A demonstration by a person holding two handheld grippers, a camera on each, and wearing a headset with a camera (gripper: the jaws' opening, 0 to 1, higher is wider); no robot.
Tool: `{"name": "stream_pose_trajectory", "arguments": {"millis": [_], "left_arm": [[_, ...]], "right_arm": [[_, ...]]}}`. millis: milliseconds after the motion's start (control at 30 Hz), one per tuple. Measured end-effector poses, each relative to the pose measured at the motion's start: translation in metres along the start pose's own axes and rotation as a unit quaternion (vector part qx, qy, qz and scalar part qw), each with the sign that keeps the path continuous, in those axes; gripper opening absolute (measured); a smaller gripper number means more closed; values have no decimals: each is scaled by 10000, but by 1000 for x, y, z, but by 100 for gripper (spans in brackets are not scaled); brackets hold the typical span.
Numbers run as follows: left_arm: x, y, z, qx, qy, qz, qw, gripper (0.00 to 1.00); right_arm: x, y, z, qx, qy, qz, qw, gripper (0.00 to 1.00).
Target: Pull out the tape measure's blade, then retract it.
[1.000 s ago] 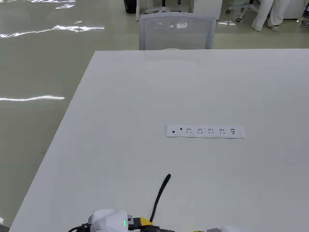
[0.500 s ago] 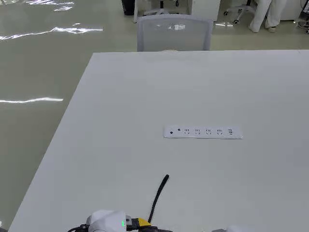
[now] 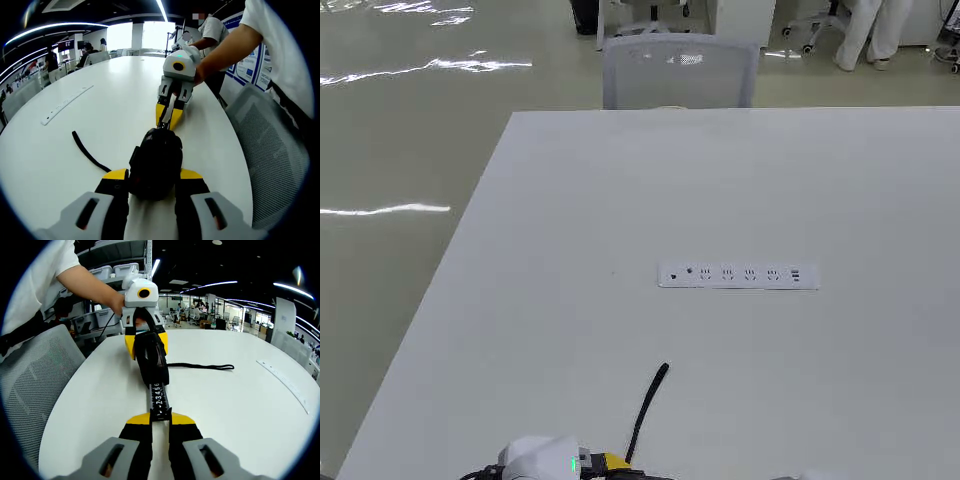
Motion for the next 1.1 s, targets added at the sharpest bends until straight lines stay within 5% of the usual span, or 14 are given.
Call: {"name": "stream_pose_trajectory", "arguments": {"millis": [1100], "left_arm": [[-1,0,-2,36,-8,-33,10000,31]], "right_arm": [[-13,10,36,71,141,-135,9998,8]]}}
Point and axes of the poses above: the centre of the closed fingertips' face, and the gripper's own axes: z roughly backward along the fingers, x roughly to its left, y roughly out of its underside, the point moved 3 cm from there along z, roughly backward along the fingers, and after that the axes turned 14 degrees about y, right-handed, at the moved point
